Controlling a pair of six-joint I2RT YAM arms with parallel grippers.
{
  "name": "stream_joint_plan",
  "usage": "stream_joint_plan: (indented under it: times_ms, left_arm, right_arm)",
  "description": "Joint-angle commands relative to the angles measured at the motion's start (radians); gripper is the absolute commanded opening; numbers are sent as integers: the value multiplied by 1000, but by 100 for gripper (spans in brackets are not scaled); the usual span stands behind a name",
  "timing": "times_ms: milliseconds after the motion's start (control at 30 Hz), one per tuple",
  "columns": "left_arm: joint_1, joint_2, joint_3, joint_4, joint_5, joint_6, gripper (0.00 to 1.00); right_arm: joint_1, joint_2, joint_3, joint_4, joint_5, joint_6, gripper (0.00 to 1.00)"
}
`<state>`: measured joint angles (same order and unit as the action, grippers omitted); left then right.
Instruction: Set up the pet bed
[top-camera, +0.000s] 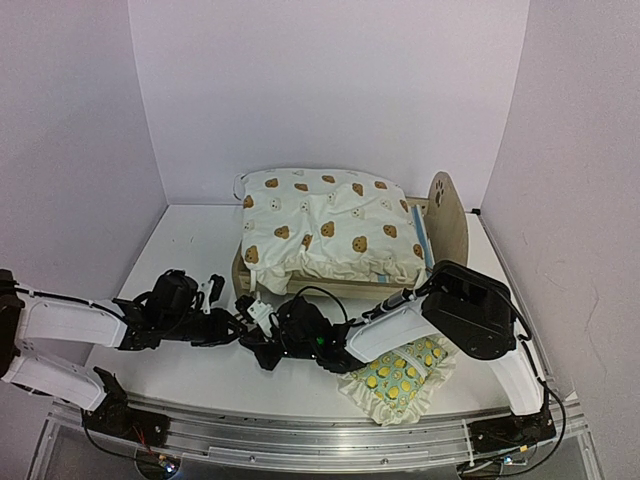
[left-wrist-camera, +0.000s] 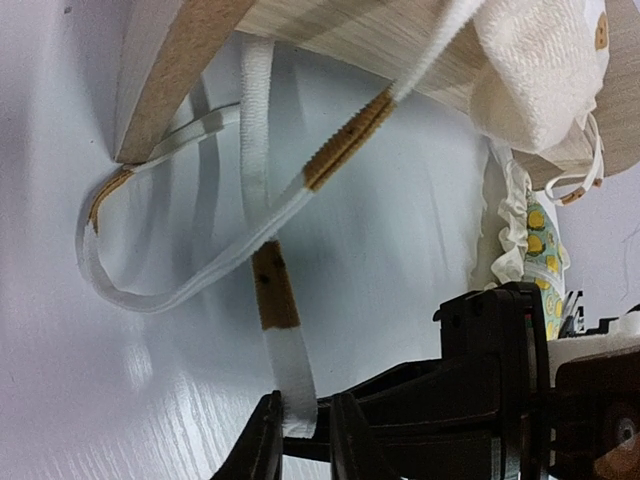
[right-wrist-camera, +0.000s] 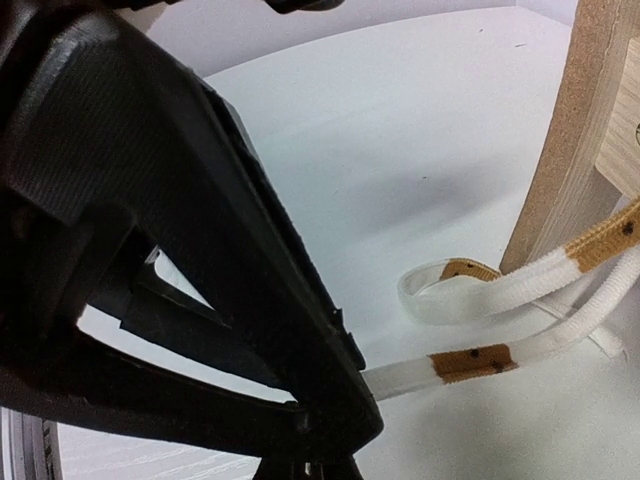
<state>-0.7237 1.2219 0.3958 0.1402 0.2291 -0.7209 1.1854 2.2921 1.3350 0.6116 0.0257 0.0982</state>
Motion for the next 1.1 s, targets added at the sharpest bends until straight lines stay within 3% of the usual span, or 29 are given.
stream_joint_plan:
  times_ms: [0,100,500,633,733,800,933,1067]
  left_arm:
    - [-18,8,6,20,13,-15,11]
    - [-22,13,12,23,19,-14,0]
    - [-31,-31,36,-46,-21,-7,2]
    - [-31,-56,38,-68,-24,-14,49]
    - [-31,-62,36,-73,-23,-15,59]
    - [-31,-43,42,-76,-20,-12,59]
    - [-31,7,40,-19,2,-15,49]
    - [-31,32,32,36,17,-32,27]
  right_arm:
    - [2,-43,3,45,0,-3,0]
    - [2,-48,-3,53,3,-6,0]
    - [2,-62,-39,92,28,-4,0]
    - [2,-58,-40,100,24,-4,0]
    - [2,-54,-42,106,18,-1,0]
    - [2,-53,-45,112,16,2,0]
    - [2,-58,-55,129,10,5,0]
    - [2,-61,-67,142,10,5,0]
